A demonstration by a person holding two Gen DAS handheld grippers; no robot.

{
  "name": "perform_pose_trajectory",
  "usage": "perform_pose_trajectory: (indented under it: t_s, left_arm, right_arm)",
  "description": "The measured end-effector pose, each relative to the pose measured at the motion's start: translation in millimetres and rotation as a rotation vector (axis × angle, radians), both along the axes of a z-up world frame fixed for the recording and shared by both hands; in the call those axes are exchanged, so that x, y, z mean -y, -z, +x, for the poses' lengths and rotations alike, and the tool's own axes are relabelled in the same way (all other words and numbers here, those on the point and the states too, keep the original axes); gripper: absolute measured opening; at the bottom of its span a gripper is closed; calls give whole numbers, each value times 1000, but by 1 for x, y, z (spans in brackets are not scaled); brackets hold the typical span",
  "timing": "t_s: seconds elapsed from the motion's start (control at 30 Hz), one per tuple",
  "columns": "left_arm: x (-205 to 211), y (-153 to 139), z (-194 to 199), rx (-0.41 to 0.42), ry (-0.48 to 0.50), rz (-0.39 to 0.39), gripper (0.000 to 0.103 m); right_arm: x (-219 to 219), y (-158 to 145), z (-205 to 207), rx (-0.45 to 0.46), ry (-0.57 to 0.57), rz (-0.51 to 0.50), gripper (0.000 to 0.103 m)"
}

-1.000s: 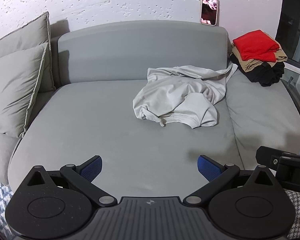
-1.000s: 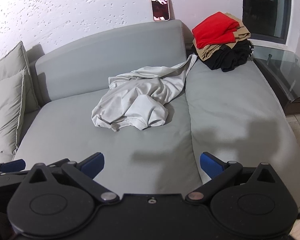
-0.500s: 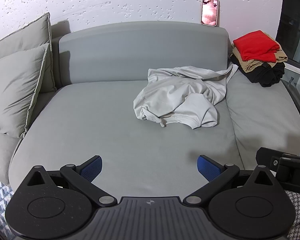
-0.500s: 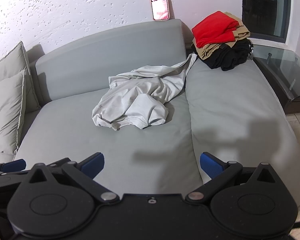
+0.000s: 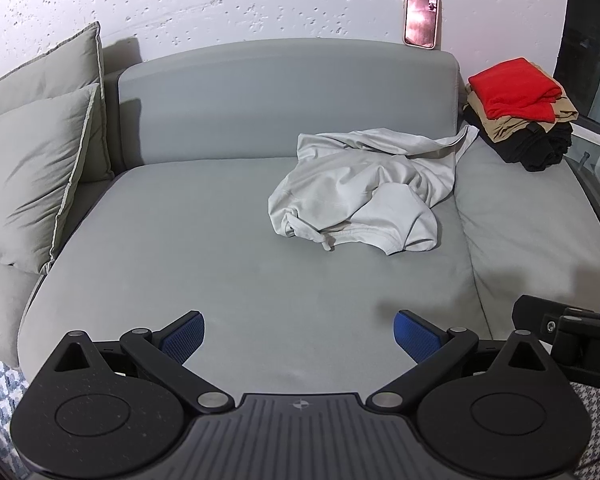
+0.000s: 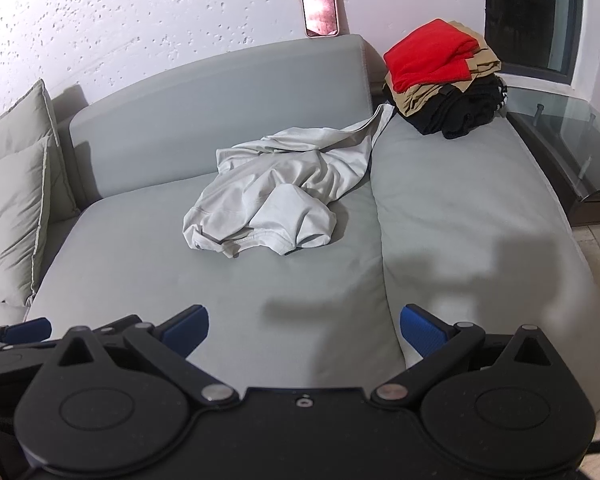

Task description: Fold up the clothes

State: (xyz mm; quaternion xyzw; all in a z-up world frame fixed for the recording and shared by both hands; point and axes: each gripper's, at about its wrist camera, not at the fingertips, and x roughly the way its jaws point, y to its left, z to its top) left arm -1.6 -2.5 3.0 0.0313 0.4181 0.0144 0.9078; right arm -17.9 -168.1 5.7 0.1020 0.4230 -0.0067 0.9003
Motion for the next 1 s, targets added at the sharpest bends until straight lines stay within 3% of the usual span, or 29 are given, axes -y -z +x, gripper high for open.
perform_pose_trajectory:
  t_s: [0.67, 0.8, 0.9, 1.0]
  left_arm:
    - [0, 4, 3, -11, -6, -1, 101]
    - [-6, 12, 12, -40, 11, -73, 102]
    - [-21, 26, 28, -89, 4, -151, 100]
    - [-35, 43, 42, -113, -55, -108, 93]
  right_arm:
    - [-1, 2, 4, -12, -2, -5, 103]
    - [0, 5, 7, -12, 1, 6, 103]
    - [14, 11, 12, 28, 35, 70, 103]
    - [30, 21, 19, 63, 73, 128, 103]
